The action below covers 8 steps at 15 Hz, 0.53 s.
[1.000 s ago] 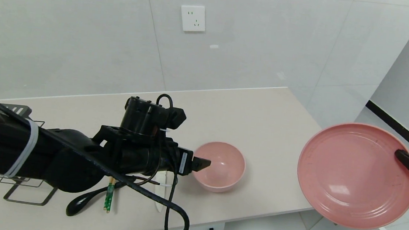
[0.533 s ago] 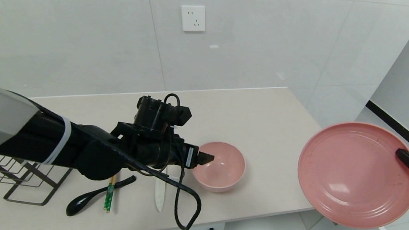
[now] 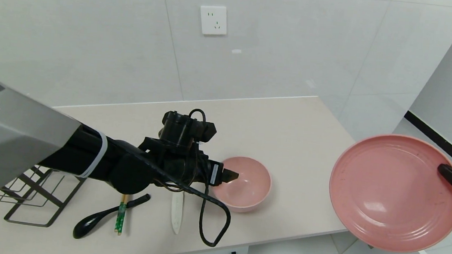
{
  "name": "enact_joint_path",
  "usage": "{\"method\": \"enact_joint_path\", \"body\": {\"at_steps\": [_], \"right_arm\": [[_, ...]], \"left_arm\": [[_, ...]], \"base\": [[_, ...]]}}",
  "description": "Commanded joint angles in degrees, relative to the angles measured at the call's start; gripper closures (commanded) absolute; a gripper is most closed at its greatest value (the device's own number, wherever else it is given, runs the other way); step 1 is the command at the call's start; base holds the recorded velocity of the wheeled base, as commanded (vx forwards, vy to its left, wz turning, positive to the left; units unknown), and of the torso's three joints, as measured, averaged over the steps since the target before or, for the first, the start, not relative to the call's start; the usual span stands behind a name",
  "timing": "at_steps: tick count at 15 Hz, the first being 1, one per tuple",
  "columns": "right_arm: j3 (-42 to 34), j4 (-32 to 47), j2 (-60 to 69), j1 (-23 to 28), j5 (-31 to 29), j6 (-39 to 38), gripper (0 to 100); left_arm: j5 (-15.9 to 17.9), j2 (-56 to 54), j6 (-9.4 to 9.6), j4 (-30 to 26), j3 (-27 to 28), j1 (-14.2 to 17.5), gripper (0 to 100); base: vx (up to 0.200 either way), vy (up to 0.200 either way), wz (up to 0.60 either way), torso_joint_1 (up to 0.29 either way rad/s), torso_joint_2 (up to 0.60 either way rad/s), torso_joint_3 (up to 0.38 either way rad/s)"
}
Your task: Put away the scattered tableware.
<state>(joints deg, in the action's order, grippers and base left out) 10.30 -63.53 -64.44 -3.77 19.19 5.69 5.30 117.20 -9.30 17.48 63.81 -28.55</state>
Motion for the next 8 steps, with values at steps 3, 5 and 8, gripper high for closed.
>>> {"method": "enact_joint_path", "body": {"at_steps": [3, 5, 8], "right_arm": [[-0.11, -0.02, -0.16, -0.01, 0.06, 0.11, 100], [-0.11, -0.02, -0.16, -0.01, 0.06, 0.11, 100], [-0.11, -0.02, -0.16, -0.01, 0.06, 0.11, 100]], "left_arm": [[0.15, 0.13, -0.01, 0.01, -1.84, -0.01, 0], [0.15, -0.13, -0.01, 0.01, -5.09, -0.45, 0], [0.67, 0.49, -0.01, 0.54, -5.18, -0.98, 0]], "base": [[0.0, 0.0, 0.0, 0.0, 0.0, 0.0], [0.0, 0.0, 0.0, 0.0, 0.0, 0.0], [0.0, 0.0, 0.0, 0.0, 0.0, 0.0]]}}
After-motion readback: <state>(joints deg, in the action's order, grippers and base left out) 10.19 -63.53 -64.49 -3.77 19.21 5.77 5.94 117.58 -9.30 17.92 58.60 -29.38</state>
